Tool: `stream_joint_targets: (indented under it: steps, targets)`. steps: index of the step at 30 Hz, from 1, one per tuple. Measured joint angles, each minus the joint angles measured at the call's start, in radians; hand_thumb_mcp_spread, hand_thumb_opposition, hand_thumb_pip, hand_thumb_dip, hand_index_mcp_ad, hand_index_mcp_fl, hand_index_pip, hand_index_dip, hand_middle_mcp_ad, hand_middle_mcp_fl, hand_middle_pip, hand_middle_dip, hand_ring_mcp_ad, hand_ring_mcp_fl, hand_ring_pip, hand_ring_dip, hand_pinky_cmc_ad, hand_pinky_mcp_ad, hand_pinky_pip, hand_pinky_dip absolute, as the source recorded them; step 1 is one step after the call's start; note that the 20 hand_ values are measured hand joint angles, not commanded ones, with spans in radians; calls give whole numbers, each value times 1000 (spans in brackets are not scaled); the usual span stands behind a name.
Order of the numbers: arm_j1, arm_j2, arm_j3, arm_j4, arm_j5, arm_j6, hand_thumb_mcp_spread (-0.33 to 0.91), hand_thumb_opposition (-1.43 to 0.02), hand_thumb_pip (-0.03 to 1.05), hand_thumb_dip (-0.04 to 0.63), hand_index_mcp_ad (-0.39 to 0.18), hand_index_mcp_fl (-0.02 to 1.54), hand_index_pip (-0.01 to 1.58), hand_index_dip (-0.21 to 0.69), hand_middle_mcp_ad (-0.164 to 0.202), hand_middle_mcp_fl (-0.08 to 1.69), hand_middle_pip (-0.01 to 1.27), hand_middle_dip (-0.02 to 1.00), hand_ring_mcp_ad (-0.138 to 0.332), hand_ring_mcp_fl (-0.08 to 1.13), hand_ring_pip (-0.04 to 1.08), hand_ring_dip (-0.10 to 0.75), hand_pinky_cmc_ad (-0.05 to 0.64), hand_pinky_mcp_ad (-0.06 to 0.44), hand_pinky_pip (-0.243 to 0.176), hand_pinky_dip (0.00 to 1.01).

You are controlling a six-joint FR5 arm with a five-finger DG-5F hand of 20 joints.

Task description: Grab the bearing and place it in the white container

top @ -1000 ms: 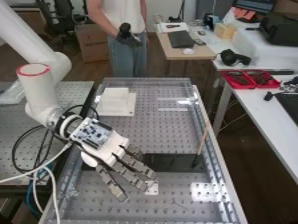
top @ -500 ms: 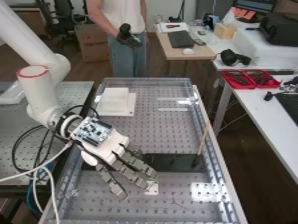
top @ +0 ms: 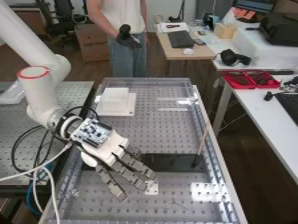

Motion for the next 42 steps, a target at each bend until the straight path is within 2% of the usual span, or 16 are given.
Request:
stream_joint_targets:
  steps: [19, 42]
  targets:
    - [-1, -9, 7, -12, -3, 8, 396, -785, 614, 211, -129, 12, 1557, 164, 12, 2, 126, 267, 80, 0, 87, 119, 367, 295, -91, 370]
    - [-4, -17, 9, 1, -1, -22, 393, -785, 614, 211, -129, 12, 1557, 164, 12, 2, 126, 267, 80, 0, 87, 119, 367, 293, -91, 380]
